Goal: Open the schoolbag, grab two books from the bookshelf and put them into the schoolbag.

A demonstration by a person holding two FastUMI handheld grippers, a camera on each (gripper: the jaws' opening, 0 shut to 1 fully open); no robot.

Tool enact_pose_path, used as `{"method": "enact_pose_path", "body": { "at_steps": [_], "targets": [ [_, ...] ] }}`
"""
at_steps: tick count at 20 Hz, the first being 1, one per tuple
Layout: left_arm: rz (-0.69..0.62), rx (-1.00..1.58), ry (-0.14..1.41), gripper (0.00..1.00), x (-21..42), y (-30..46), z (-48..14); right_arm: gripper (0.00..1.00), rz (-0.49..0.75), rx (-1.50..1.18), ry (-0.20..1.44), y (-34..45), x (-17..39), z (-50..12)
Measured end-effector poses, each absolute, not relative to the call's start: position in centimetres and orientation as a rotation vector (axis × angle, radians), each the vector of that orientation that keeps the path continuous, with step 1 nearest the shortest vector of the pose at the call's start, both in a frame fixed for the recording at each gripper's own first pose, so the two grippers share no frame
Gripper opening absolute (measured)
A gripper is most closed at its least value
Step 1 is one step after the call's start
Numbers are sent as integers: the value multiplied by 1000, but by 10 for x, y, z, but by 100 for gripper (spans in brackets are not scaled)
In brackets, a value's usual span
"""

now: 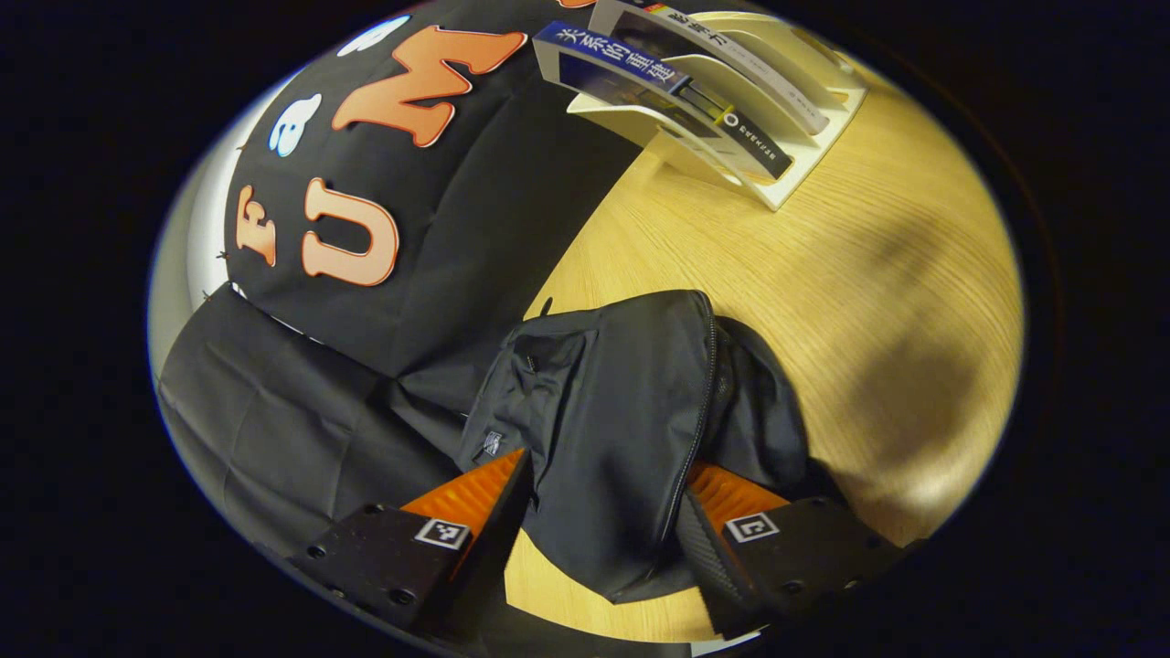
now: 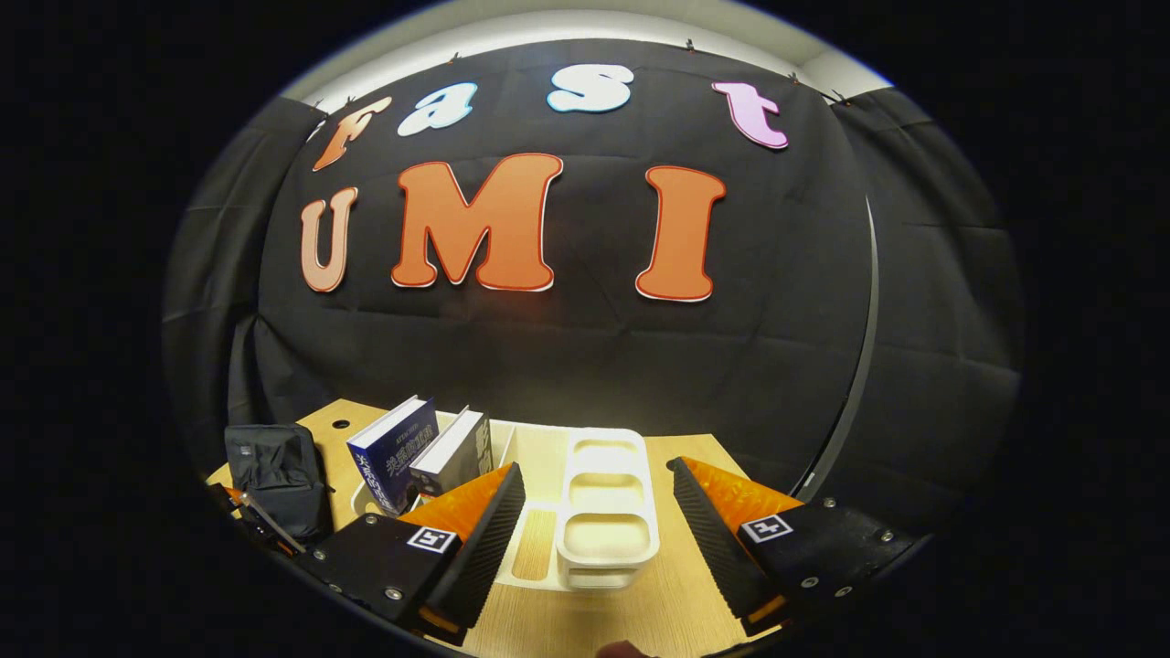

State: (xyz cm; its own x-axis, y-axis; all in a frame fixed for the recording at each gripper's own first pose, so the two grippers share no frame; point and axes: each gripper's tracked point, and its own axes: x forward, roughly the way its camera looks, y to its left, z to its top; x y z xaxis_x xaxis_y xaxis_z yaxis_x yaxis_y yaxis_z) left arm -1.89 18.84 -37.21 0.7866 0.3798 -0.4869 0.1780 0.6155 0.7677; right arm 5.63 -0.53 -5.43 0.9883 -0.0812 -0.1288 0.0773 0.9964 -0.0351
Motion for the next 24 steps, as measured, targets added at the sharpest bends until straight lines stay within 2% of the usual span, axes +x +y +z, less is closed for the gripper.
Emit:
{"method": "enact_pose_path", "body": {
  "at_steps": [3,4,5,6,7,9,12,17,21,24],
  "targets": [
    [86,904,668,60,-11,194,-358,97,-69,-40,137,0,56,-52],
    [71,894,669,65,-9,196,-349,97,-65,-47,142,1,56,-52],
    [49,875,664,53,-6,198,-340,97,-57,-56,142,4,57,-51],
    [33,848,668,34,-2,203,-331,97,-47,-68,138,8,60,-48],
    [0,810,682,19,4,206,-327,97,-25,-80,125,16,62,-44],
    [-45,717,733,12,9,214,-318,97,-14,-112,111,28,71,-32],
    [-132,636,745,8,26,221,-291,97,19,-89,133,62,87,-14],
    [-363,605,799,6,43,223,-272,97,82,-71,239,121,121,-2],
    [-508,597,835,6,50,233,-257,97,206,-21,358,175,147,15],
    [-570,599,847,6,63,248,-244,97,232,-31,471,196,169,23]
  ]
}}
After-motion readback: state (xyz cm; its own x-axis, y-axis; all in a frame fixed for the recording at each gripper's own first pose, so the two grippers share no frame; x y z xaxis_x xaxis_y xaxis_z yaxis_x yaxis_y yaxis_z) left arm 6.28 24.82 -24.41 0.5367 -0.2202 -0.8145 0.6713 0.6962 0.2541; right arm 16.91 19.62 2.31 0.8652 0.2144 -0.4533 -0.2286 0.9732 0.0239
